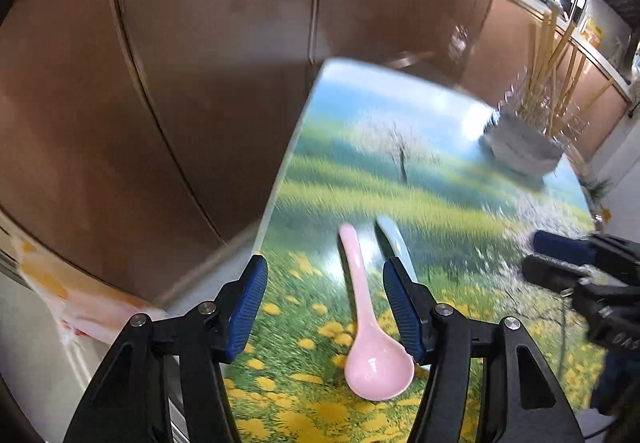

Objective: Organize utensils
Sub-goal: 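Close the left tool on the pink spoon while the right tool grasps the blue spoon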

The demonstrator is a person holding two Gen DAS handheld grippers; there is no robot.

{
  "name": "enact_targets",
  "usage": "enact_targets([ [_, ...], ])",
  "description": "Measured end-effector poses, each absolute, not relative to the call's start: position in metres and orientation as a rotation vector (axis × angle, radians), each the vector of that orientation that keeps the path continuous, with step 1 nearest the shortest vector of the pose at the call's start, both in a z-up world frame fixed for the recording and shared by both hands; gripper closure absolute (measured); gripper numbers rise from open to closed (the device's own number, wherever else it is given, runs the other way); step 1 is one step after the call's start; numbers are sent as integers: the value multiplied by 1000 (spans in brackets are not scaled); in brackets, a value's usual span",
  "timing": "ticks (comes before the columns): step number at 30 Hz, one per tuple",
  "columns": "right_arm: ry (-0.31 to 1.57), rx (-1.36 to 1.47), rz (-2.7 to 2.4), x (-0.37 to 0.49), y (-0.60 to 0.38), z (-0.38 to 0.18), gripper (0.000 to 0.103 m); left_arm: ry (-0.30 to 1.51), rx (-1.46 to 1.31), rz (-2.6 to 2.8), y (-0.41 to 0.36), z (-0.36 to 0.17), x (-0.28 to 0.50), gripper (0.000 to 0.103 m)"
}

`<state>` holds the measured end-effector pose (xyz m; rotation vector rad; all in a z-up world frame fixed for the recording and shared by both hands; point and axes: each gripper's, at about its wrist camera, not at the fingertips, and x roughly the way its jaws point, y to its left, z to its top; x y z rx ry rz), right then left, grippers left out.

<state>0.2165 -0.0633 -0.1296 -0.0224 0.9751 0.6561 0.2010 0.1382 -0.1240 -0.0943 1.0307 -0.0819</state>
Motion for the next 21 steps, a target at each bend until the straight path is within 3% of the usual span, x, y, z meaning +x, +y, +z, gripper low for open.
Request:
enact_targets([
  [7,1070,-80,715,235,-36,-152,68,1156,-118,-165,137,-146,222,45],
  [14,1106,-135,726,250,-23,-161,68,1250,-68,-195,128,-168,239,56],
  [21,1138,-148,749,259,-7,-174,68,1287,-104,-241,131,-174,248,60],
])
